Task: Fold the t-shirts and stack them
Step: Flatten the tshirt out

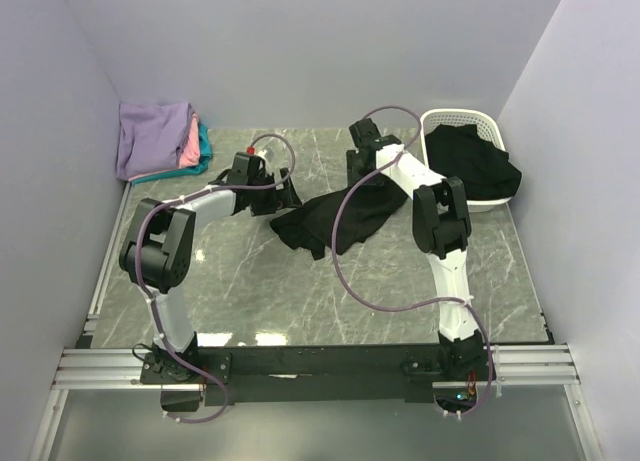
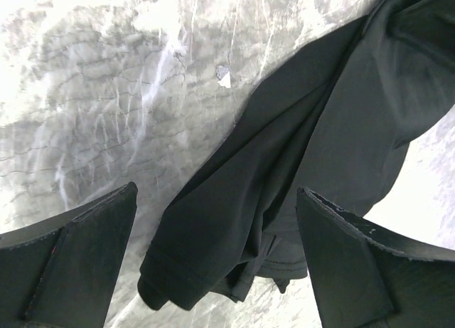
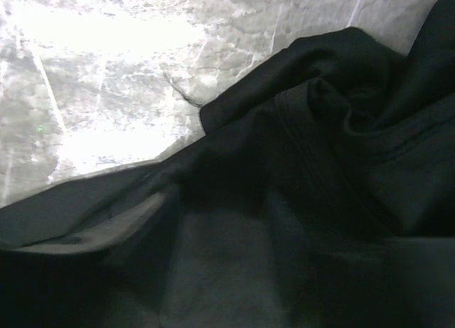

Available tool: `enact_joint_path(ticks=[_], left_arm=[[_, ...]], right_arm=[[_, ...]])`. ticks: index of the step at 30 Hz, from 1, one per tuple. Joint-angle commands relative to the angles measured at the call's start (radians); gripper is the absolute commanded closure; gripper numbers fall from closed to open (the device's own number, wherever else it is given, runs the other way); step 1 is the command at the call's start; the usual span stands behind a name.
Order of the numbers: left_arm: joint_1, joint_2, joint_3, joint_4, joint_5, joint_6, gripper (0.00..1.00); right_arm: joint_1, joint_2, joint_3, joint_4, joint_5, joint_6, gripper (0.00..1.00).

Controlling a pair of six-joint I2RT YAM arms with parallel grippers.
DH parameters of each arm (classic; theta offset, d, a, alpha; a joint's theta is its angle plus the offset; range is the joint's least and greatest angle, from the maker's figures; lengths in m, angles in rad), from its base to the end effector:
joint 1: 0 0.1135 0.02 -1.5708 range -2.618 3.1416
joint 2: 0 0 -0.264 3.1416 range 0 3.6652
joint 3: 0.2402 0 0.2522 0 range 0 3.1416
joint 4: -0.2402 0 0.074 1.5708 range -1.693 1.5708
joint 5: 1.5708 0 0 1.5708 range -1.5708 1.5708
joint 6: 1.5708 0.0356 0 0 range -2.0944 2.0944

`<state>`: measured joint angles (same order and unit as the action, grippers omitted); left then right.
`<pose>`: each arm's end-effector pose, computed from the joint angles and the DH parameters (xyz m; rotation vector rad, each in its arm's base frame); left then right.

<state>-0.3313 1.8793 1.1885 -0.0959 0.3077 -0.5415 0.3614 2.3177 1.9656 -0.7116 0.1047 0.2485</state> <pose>0.3780 -0.1414 0.1788 -0.1006 2.4486 -0.7711 0.4719 0.1744 0.1834 -0.1126 2.6242 0.0731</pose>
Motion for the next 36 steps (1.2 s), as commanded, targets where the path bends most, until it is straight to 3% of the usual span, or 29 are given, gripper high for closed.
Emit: enact_joint_path(ticks=[1, 2, 3, 4, 5, 18, 27, 36], left_arm=[[-0.014, 0.02, 0.046, -0.021, -0.025, 0.018, 0.0], [-0.015, 0.024, 0.051, -0.024, -0.027, 0.018, 0.01], [-0.015, 0.023, 0.054, -0.027, -0.031, 0.02, 0.0], [-0.014, 0.018, 0.054, -0.028, -0.038, 0.021, 0.01], [-0.015, 0.014, 0.056, -0.027, -0.042, 0.021, 0.0], [-0.015, -0.071, 0.065, -0.068, -0.082, 0.052, 0.0], [-0.035, -0.124, 0.056, -0.031, 0.0, 0.064, 0.0], [-0.182, -0.102, 0.1, -0.059, 0.011, 0.164, 0.01]], right_arm=[[-0.019, -0.003, 0.036, 0.017, -0.02, 0.009, 0.59], [-0.022, -0.006, 0.038, 0.017, -0.02, 0.008, 0.77], [-0.022, -0.024, 0.032, 0.017, -0.022, 0.005, 0.9], [-0.022, -0.04, 0.021, 0.043, -0.034, 0.002, 0.99], [-0.022, -0.061, -0.014, 0.06, -0.037, -0.002, 1.0], [-0.022, -0.498, -0.131, 0.159, 0.039, -0.023, 1.0], [-0.032, -0.563, -0.137, 0.207, 0.202, -0.038, 1.0], [-0.053, -0.592, -0.07, 0.245, 0.265, -0.046, 1.0]])
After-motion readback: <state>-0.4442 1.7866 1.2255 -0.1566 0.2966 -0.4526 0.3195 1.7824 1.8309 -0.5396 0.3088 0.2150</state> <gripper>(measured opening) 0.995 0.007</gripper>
